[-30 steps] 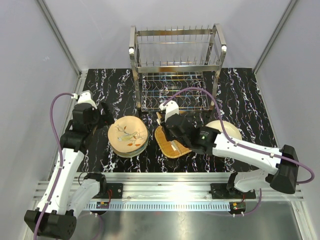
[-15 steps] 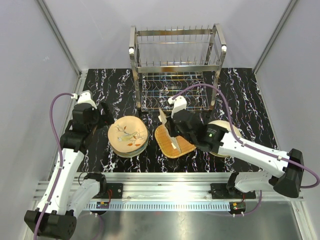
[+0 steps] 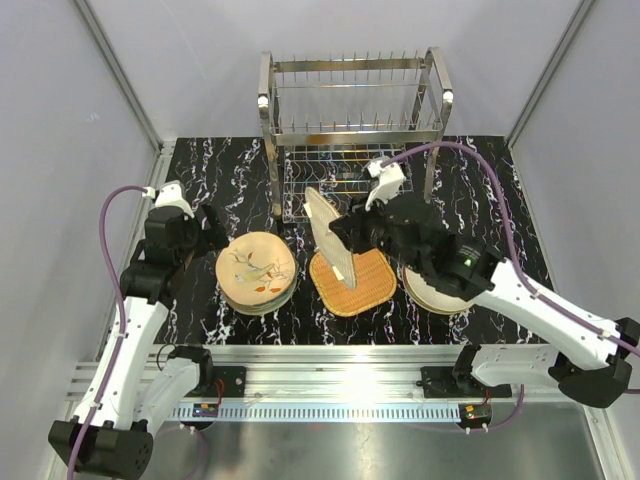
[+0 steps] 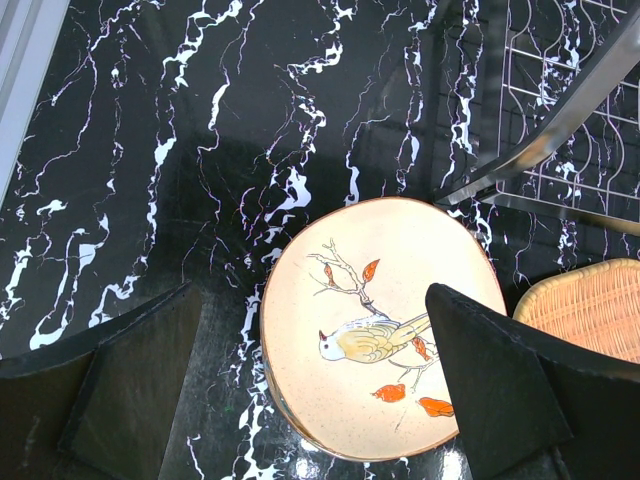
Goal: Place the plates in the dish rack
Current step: Insert the plate into the dish rack
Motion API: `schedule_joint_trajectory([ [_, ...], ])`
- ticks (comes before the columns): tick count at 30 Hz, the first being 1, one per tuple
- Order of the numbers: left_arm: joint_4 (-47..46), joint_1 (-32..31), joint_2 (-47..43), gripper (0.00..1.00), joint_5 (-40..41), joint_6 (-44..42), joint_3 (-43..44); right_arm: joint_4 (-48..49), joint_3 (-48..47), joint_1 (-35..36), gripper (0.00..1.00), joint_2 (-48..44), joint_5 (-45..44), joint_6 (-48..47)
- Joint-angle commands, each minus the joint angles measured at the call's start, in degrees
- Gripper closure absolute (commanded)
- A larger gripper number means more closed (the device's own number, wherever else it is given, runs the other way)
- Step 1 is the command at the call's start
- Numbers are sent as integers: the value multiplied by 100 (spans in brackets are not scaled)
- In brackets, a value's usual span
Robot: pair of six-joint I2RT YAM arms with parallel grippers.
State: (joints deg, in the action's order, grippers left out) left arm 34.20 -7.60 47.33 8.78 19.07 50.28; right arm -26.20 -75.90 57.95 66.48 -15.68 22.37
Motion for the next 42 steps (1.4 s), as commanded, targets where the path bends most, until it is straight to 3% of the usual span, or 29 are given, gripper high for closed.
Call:
schedule_joint_trajectory([
  [1, -238, 21, -31, 1, -43, -26, 236, 220, -881, -30, 100, -241, 478, -31],
  [4, -150, 21, -75, 1, 300, -35, 280, 141, -1409, -30, 100, -188, 566, -118],
  [9, -247, 21, -49, 1, 99, -26, 210, 45, -2411, -39, 100, 40, 479, -329],
  [15, -211, 30, 31, 1, 151, -9, 237, 377, -3386, -30, 100, 602, -452, -584],
  [20, -229, 30, 57, 1, 133, 9, 210, 931, -4063, -47, 100, 1235, -1112, -1041],
  [32, -264, 30, 66, 1, 19, 44, 175, 1424, -6664, -179, 100, 3151, -1332, -1911],
  [42, -334, 30, 127, 1, -288, 114, 140, 2399, -6771, -258, 100, 3722, -1508, -2395],
])
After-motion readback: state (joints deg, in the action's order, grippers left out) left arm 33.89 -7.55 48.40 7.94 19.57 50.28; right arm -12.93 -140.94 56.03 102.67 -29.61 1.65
